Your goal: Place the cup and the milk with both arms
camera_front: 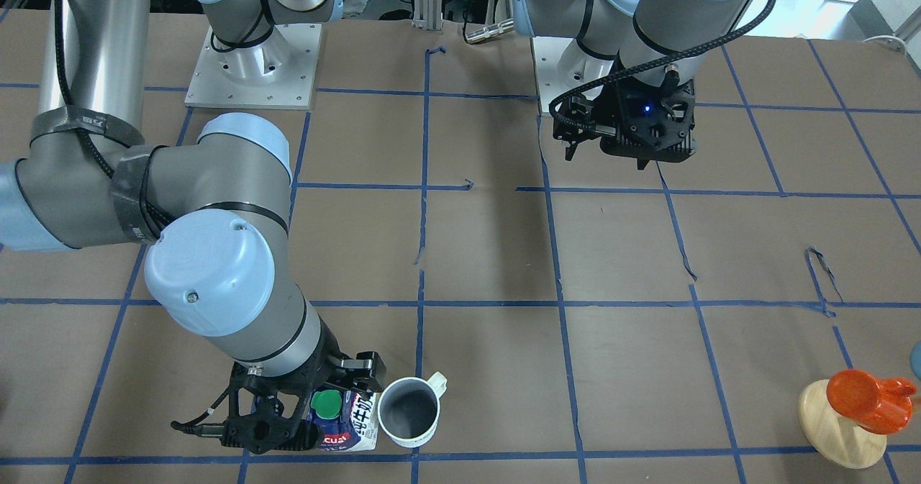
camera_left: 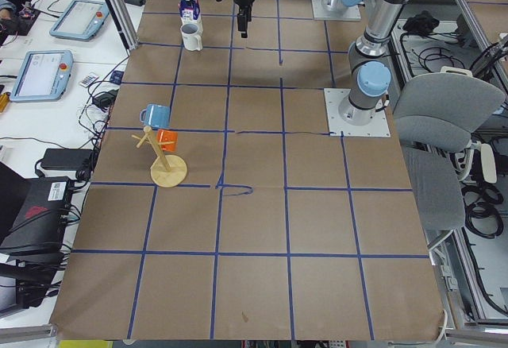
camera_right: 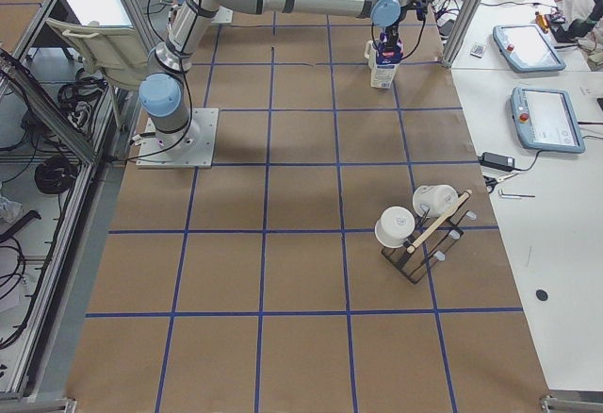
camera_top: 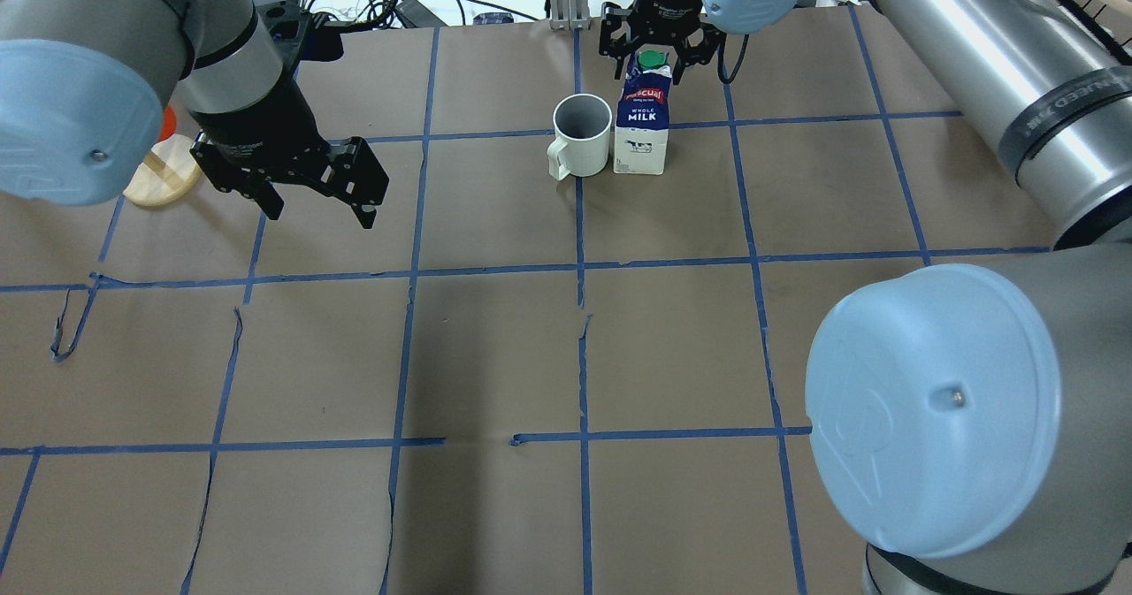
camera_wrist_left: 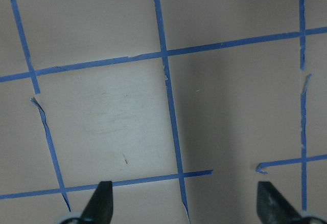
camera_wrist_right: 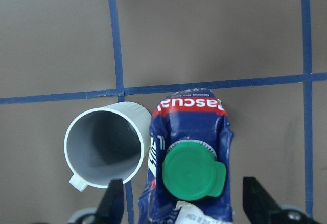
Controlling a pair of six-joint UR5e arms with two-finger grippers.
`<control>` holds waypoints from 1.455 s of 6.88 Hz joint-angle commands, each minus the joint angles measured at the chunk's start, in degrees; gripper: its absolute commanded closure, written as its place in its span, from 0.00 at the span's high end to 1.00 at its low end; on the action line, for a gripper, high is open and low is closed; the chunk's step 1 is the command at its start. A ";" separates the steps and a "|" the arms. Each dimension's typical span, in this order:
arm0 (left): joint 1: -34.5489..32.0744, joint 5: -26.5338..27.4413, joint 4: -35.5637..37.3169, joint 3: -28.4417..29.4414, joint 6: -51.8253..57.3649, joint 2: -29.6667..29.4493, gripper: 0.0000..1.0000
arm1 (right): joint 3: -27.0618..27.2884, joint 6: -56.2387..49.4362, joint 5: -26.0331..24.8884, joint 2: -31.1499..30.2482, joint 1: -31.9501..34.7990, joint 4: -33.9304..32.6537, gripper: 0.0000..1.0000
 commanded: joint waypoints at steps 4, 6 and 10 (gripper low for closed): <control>0.03 0.00 0.00 0.03 -0.09 0.09 1.00 | 8.35 -10.96 -5.17 -16.61 -5.71 12.73 1.00; 0.03 0.09 0.00 0.03 -0.18 0.09 1.00 | 16.60 -11.23 -5.70 -26.27 -11.87 17.65 1.00; 0.03 0.09 -0.09 0.03 -0.18 0.09 1.00 | 22.69 -10.18 -6.94 -30.97 -8.24 18.38 1.00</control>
